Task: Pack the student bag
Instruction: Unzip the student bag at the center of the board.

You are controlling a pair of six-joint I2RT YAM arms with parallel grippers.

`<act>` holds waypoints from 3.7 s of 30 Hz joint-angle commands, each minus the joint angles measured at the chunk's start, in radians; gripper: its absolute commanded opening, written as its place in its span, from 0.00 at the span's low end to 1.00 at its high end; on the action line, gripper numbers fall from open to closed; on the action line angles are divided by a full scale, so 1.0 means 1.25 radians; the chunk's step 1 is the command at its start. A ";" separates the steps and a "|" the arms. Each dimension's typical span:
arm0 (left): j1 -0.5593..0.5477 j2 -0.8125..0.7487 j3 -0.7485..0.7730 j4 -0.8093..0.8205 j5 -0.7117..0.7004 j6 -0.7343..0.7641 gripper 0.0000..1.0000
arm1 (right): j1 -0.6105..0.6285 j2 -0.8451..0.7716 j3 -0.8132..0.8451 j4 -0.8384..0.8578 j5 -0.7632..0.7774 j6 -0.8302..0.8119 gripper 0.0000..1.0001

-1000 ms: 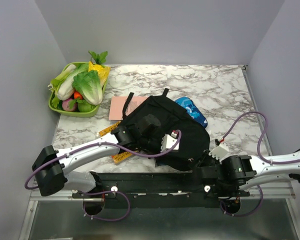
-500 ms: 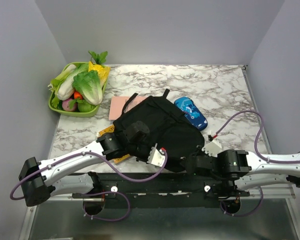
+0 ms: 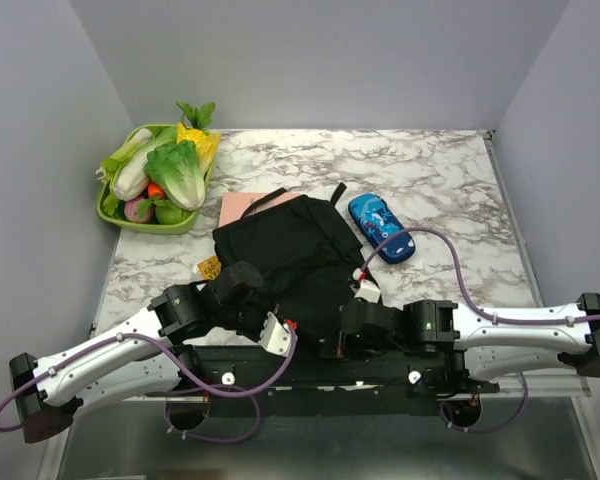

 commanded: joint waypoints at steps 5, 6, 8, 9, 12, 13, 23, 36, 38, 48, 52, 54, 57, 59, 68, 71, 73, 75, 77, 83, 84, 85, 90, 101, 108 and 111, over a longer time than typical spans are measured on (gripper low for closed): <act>0.003 -0.037 -0.015 -0.055 -0.018 0.038 0.10 | -0.067 0.061 -0.090 0.167 -0.220 -0.114 0.01; 0.003 -0.045 -0.014 -0.055 -0.012 0.034 0.19 | -0.069 0.074 -0.080 0.172 -0.228 -0.136 0.01; 0.003 -0.051 0.007 -0.054 0.026 0.009 0.39 | -0.069 0.118 -0.037 0.172 -0.231 -0.160 0.00; 0.003 -0.048 0.018 -0.054 0.044 -0.023 0.50 | -0.069 0.131 -0.025 0.174 -0.233 -0.180 0.01; -0.005 -0.018 0.061 -0.042 0.116 -0.079 0.59 | -0.071 0.164 0.012 0.176 -0.239 -0.202 0.01; -0.010 0.000 0.068 -0.039 0.139 -0.102 0.60 | -0.071 0.166 0.014 0.176 -0.238 -0.203 0.01; -0.125 0.019 -0.063 0.162 0.119 -0.308 0.58 | -0.078 0.114 -0.042 0.209 -0.231 -0.174 0.01; -0.152 0.018 -0.176 0.432 -0.096 -0.410 0.50 | -0.083 0.116 -0.059 0.225 -0.267 -0.168 0.01; -0.157 0.019 -0.178 0.422 -0.066 -0.419 0.48 | -0.085 0.115 -0.056 0.225 -0.267 -0.168 0.01; -0.159 0.007 -0.105 0.203 0.120 -0.244 0.00 | -0.143 0.006 -0.126 0.189 -0.209 -0.103 0.01; -0.159 -0.012 -0.054 0.063 0.111 -0.145 0.00 | -0.212 -0.076 -0.156 0.146 -0.204 -0.094 0.00; -0.159 -0.019 -0.035 0.027 0.109 -0.111 0.00 | -0.250 -0.089 -0.158 0.127 -0.213 -0.104 0.00; -0.161 -0.030 -0.022 -0.023 0.105 -0.075 0.00 | -0.277 -0.074 -0.153 0.106 -0.226 -0.122 0.01; -0.163 -0.035 -0.017 -0.051 0.106 -0.053 0.00 | -0.291 -0.059 -0.152 0.104 -0.256 -0.135 0.00; -0.163 -0.072 -0.034 -0.071 0.087 -0.008 0.00 | -0.368 -0.052 -0.113 -0.061 -0.292 -0.247 0.01; -0.163 -0.085 -0.035 -0.082 0.077 0.024 0.00 | -0.407 -0.058 -0.110 -0.121 -0.288 -0.287 0.01; -0.163 -0.094 -0.031 -0.099 0.067 0.054 0.00 | -0.434 -0.052 -0.108 -0.146 -0.279 -0.315 0.01; -0.163 -0.099 -0.022 -0.115 0.066 0.068 0.00 | -0.456 -0.042 -0.095 -0.172 -0.272 -0.338 0.01; -0.163 -0.105 -0.017 -0.143 0.071 0.086 0.00 | -0.473 -0.034 -0.083 -0.200 -0.245 -0.354 0.00; -0.163 -0.142 -0.025 -0.188 0.077 0.082 0.00 | -0.540 -0.037 -0.060 -0.264 -0.127 -0.381 0.01; -0.162 -0.147 -0.028 -0.188 0.078 0.081 0.00 | -0.541 -0.042 -0.061 -0.256 -0.123 -0.381 0.00; -0.163 -0.153 -0.032 -0.188 0.077 0.082 0.00 | -0.541 -0.041 -0.063 -0.253 -0.115 -0.376 0.00; -0.163 -0.167 -0.047 -0.140 0.056 0.042 0.13 | -0.541 -0.010 -0.058 -0.189 -0.139 -0.393 0.00; -0.163 -0.060 0.008 0.253 -0.016 -0.343 0.56 | -0.539 0.023 -0.048 -0.082 -0.203 -0.438 0.01; -0.164 0.010 -0.073 0.508 -0.117 -0.589 0.65 | -0.518 0.013 -0.047 -0.072 -0.228 -0.433 0.01; -0.184 0.034 -0.092 0.525 -0.072 -0.636 0.69 | -0.509 0.004 -0.041 -0.070 -0.228 -0.428 0.01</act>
